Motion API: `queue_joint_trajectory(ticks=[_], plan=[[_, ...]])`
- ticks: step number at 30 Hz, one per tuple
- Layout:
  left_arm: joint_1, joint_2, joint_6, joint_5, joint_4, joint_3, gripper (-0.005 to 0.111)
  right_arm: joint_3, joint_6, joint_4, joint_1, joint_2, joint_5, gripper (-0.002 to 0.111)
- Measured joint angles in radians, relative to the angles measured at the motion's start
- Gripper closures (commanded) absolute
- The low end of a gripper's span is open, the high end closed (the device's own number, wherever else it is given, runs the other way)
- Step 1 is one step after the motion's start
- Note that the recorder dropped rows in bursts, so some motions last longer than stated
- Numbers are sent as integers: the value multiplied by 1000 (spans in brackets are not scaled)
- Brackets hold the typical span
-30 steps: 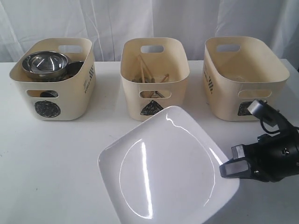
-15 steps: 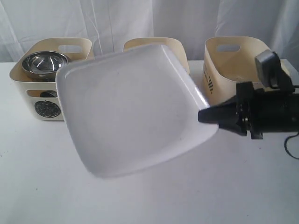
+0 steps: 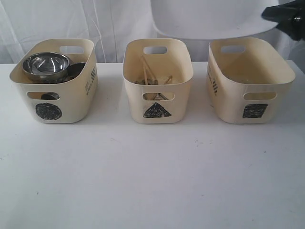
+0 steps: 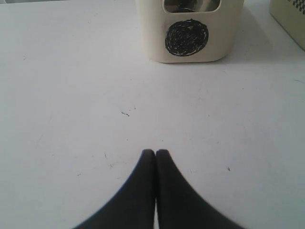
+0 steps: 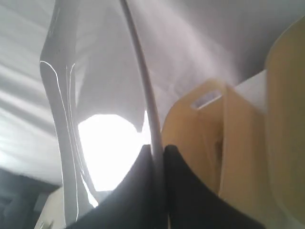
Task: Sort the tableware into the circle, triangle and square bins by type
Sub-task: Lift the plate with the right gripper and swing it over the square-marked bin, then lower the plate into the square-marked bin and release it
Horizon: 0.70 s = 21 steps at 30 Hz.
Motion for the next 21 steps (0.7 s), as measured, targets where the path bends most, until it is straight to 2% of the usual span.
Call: queue_joint_trajectory(ticks=[10,15,17,21], plan=[[0,0,0,0,0,0,107,-22,9,11,-158,62,-161,108],[0,0,0,0,0,0,107,-22,-27,-100,-160,76,-332,108],[0,0,0,0,0,0,107,-22,-84,-126,-160,81,-426,108],[0,0,0,0,0,0,107,-22,-200,-126,-160,84,-498,108]])
